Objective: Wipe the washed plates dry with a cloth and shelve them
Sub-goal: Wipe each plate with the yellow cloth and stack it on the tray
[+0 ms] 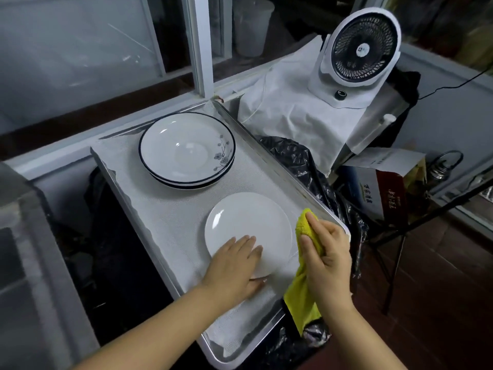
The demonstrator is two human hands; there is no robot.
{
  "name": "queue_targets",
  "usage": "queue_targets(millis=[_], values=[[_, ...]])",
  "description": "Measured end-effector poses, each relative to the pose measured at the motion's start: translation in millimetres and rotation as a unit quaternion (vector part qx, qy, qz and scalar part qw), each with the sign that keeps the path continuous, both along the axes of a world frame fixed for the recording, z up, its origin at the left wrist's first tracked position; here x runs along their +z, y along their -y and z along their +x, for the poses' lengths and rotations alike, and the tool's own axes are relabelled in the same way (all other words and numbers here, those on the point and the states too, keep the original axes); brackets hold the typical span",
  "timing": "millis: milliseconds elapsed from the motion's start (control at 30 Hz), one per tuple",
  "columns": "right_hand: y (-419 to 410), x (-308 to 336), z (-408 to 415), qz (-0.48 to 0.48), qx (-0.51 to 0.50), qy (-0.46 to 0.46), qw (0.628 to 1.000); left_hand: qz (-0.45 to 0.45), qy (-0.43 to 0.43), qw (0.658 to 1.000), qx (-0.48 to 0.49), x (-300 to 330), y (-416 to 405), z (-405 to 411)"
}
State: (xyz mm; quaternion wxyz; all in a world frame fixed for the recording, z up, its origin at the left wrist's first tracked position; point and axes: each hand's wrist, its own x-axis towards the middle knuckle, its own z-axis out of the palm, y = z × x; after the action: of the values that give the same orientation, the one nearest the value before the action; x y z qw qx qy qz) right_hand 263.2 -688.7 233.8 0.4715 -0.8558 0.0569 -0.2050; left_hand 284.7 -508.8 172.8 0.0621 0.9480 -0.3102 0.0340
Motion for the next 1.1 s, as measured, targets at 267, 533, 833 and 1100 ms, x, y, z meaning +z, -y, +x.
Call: queue_targets(millis=[267,533,833,1100], values=[[-64,-13,90,-0.174,0.106,-0.118,0.972,-0.042,0.041,0.984,0.169,25,-62,-25],[-92,-56,84,-0.399,0.14,-0.173,0.89,-0.065,0.022,0.961,0.269,36,-103,-37],[-122,-58,50,-0.448,0.192,-0.084,0.869,-0.107,-0.005,0.944,0.313,43,-122,-51],[-140,-40,24,-0.416,0.244,-0.064,0.874,-0.121,0.017,0.937,0.327,55,-155,-74]])
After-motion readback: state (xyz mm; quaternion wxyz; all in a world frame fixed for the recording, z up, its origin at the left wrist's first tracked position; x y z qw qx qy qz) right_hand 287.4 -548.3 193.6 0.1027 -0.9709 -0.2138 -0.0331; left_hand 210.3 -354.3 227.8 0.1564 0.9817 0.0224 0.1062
